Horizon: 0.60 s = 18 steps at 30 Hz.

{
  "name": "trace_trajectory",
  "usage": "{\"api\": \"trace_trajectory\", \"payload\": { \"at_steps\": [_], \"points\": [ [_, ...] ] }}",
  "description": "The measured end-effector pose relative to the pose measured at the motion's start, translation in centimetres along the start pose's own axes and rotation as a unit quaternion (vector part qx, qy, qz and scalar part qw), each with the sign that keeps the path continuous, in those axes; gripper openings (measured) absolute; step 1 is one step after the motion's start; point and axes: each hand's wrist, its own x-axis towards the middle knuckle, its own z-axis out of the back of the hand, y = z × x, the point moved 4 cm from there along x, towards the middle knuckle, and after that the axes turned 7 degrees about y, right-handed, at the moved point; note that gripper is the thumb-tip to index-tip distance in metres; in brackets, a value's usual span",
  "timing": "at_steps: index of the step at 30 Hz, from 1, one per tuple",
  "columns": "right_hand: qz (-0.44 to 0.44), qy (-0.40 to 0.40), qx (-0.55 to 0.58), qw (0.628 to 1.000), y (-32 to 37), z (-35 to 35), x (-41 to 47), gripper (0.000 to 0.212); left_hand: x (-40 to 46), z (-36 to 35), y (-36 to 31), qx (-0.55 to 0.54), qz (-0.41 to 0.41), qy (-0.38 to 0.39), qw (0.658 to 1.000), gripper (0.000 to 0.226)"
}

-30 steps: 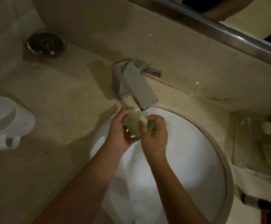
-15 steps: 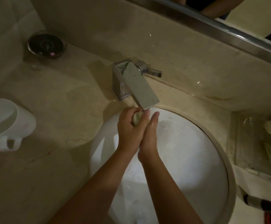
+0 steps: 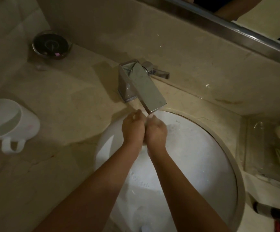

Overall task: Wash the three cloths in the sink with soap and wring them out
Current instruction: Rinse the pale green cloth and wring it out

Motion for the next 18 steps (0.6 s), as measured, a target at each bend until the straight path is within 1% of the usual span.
{"api": "trace_trajectory", "payload": {
  "at_steps": [3, 4, 5, 6, 7, 8, 9, 10, 11, 12, 14, 16, 18],
  "points": [
    [-0.005, -0.038, 0.045, 0.998, -0.1, 1.4, -0.7, 0.033, -0.5, 0.3, 0.1, -0.034, 0.055, 0.045, 0.997, 0.022],
    [0.007, -0.036, 0.047, 0.998, -0.2, 1.8, -0.9, 0.027, -0.3, 0.5, 0.6, -0.050, 0.077, 0.072, 0.993, 0.017],
    [0.033, -0.027, 0.050, 0.998, -0.3, 2.1, -1.1, 0.018, -0.3, 0.7, 0.9, -0.090, 0.098, 0.102, 0.986, 0.016],
    [0.078, -0.010, 0.039, 0.996, -0.3, 2.3, -1.5, 0.009, -0.6, 0.8, 0.8, -0.132, 0.117, 0.125, 0.976, 0.025],
    [0.140, 0.017, 0.015, 0.990, -0.3, 2.3, -1.8, 0.007, -0.5, 0.9, 1.0, -0.161, 0.120, 0.130, 0.971, 0.039],
    [0.202, 0.047, -0.010, 0.978, -0.3, 2.2, -2.2, 0.009, -0.3, 0.9, 1.0, -0.172, 0.109, 0.133, 0.970, 0.051],
    [0.258, 0.075, -0.024, 0.963, -0.5, 2.0, -2.4, 0.013, -0.1, 1.0, 1.0, -0.164, 0.088, 0.123, 0.975, 0.057],
    [0.281, 0.092, -0.025, 0.955, -0.5, 1.8, -2.5, 0.017, -0.1, 1.0, 0.9, -0.137, 0.056, 0.092, 0.985, 0.052],
    [0.277, 0.097, -0.010, 0.956, -0.3, 1.6, -2.4, 0.022, -0.3, 0.8, 0.9, -0.113, 0.030, 0.069, 0.991, 0.040],
    [0.255, 0.087, 0.004, 0.963, -0.2, 1.3, -2.1, 0.028, -0.8, 0.5, 0.8, -0.092, 0.005, 0.059, 0.994, 0.031],
    [0.185, 0.067, 0.034, 0.980, 0.2, 0.8, -1.5, 0.038, -1.5, -0.2, 1.1, -0.083, -0.030, 0.068, 0.994, 0.032],
    [0.105, 0.070, 0.076, 0.989, 0.2, 0.1, -1.1, 0.034, -2.2, -0.5, 1.0, -0.054, -0.061, 0.046, 0.996, 0.028],
    [0.069, 0.069, 0.075, 0.992, 0.6, -0.2, -1.1, 0.026, -1.9, -0.2, 0.8, -0.033, -0.064, 0.012, 0.997, 0.022]
  ]
}}
